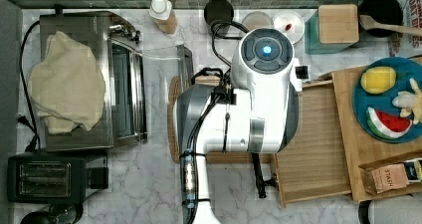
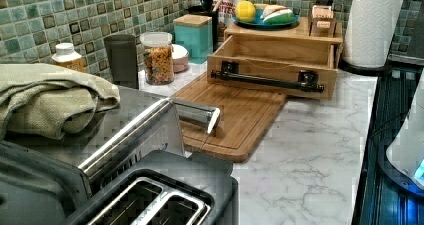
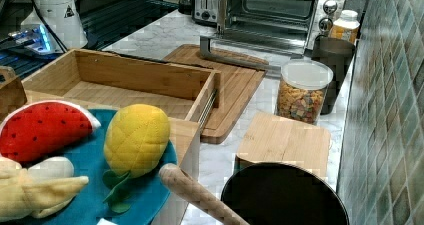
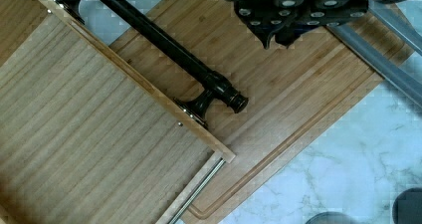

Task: Close the drawer.

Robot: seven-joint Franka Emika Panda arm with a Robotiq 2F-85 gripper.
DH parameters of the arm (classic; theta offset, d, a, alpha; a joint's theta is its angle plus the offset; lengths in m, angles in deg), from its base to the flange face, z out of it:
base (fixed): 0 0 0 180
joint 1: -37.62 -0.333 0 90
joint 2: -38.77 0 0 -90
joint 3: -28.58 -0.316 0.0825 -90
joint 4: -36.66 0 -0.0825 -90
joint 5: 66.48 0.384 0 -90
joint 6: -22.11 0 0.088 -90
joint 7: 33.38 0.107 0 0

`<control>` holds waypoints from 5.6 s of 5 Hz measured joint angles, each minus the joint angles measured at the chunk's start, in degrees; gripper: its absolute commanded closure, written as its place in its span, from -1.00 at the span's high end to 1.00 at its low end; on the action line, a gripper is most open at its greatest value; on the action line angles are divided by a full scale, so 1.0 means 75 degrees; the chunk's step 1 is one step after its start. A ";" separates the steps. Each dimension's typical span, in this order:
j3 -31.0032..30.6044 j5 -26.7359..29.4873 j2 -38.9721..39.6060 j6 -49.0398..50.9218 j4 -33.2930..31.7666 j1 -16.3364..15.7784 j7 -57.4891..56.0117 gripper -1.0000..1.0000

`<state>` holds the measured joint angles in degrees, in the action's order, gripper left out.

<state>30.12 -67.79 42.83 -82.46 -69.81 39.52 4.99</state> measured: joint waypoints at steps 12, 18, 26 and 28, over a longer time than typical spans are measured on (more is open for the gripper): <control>-0.0124 -0.0471 -0.0272 -0.3961 -0.4320 -0.0130 -0.5171 -1.00; 0.0574 -0.1187 0.0288 -0.4353 -0.4334 0.0440 -0.7644 -1.00; 0.1522 0.0413 0.1859 -0.4085 -0.2126 0.2008 -0.9845 -1.00; 0.1524 0.0407 0.1870 -0.4088 -0.2111 0.2000 -0.9845 -1.00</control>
<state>41.55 -64.74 56.86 -113.13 -85.65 54.52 -68.84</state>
